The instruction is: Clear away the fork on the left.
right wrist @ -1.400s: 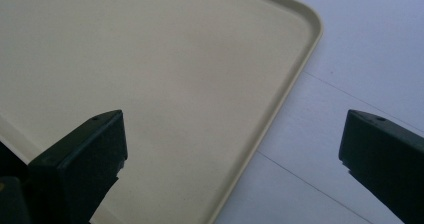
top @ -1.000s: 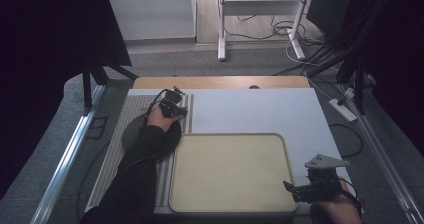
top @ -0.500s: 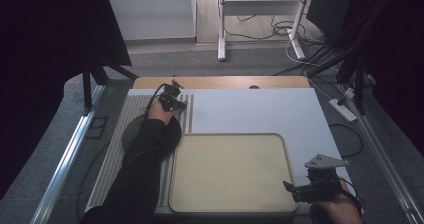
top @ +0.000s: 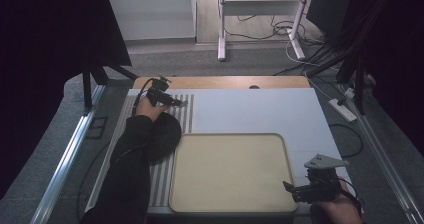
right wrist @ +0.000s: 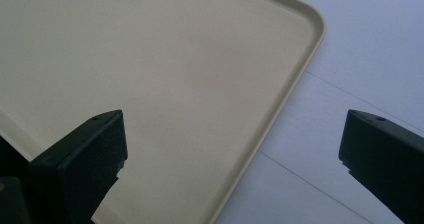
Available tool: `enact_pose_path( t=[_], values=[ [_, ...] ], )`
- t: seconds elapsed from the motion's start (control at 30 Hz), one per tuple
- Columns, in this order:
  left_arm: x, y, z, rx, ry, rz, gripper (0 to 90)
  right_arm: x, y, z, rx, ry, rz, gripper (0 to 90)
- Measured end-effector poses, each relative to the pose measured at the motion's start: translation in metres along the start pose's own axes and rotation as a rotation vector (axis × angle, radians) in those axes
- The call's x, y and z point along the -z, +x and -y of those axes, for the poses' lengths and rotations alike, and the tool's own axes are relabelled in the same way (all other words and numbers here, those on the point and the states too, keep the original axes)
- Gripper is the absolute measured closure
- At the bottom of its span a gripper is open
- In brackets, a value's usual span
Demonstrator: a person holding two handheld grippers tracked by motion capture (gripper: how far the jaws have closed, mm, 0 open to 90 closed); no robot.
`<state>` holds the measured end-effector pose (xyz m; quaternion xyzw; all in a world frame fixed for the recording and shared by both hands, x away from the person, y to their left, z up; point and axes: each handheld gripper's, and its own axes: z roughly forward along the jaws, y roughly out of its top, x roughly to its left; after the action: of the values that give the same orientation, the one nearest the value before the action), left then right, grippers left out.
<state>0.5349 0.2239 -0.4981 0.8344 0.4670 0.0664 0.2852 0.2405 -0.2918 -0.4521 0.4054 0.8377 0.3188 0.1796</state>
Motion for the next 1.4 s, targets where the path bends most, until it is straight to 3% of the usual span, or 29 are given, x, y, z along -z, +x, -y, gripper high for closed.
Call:
enact_pose_path(
  t=[0.1, 0.17, 0.3, 0.4, 0.53, 0.7, 0.87, 0.93, 0.97, 1.0, 1.07, 1.13, 1.2, 1.27, 1.4],
  values=[
    [0.004, 0.009, 0.002, 0.017, 0.023, 0.013, 16.3, 0.0, 0.0, 0.0, 0.0, 0.001, 0.0, 0.0],
    [0.006, 0.012, 0.003, 0.03, 0.029, 0.0, 12.5, 0.0, 0.0, 0.0, -0.001, 0.001, -0.001, 0.0],
    [0.009, 0.022, 0.007, 0.047, 0.03, 0.028, 4.3, 0.0, 0.0, 0.0, -0.002, 0.002, 0.001, 0.0],
    [0.007, 0.025, 0.009, 0.029, 0.057, 0.016, 0.0, 0.0, 0.0, 0.0, -0.003, 0.002, 0.0, 0.0],
    [-0.002, 0.03, 0.012, 0.028, 0.103, 0.006, 0.0, 0.0, 0.0, 0.0, -0.001, 0.004, 0.001, 0.0],
    [-0.015, 0.03, 0.012, 0.01, 0.153, -0.052, 0.0, 0.0, 0.0, 0.0, -0.004, 0.003, -0.001, 0.0],
    [-0.023, 0.03, 0.013, -0.007, 0.182, -0.096, 2.6, 0.0, 0.0, 0.0, -0.002, 0.004, 0.0, 0.0],
    [-0.023, 0.029, 0.013, -0.023, 0.172, -0.106, 4.4, 0.0, 0.0, 0.0, -0.002, 0.004, 0.0, 0.0],
    [-0.021, 0.03, 0.013, -0.03, 0.156, -0.106, 16.1, 0.0, 0.0, 0.0, -0.002, 0.003, -0.001, 0.0],
    [-0.019, 0.03, 0.013, -0.036, 0.144, -0.105, 16.1, 0.0, 0.0, 0.0, -0.002, 0.003, -0.001, 0.0],
    [-0.017, 0.031, 0.013, -0.038, 0.134, -0.102, 30.8, 0.0, 0.0, 0.0, 0.0, 0.004, 0.0, 0.0],
    [-0.016, 0.031, 0.013, -0.05, 0.129, -0.099, 32.1, 0.0, 0.0, 0.0, 0.001, 0.005, 0.0, 0.0],
    [-0.014, 0.03, 0.013, -0.072, 0.122, -0.096, 48.1, 0.0, 0.0, 0.0, 0.002, 0.005, 0.0, 0.0],
    [-0.013, 0.03, 0.013, -0.089, 0.123, -0.091, 57.4, 0.0, 0.0, 0.0, 0.001, 0.005, -0.001, 0.0],
    [-0.013, 0.023, 0.013, -0.185, 0.131, -0.087, 74.0, 0.0, 0.0, 0.0, 0.003, 0.007, -0.002, 0.0]
  ],
)
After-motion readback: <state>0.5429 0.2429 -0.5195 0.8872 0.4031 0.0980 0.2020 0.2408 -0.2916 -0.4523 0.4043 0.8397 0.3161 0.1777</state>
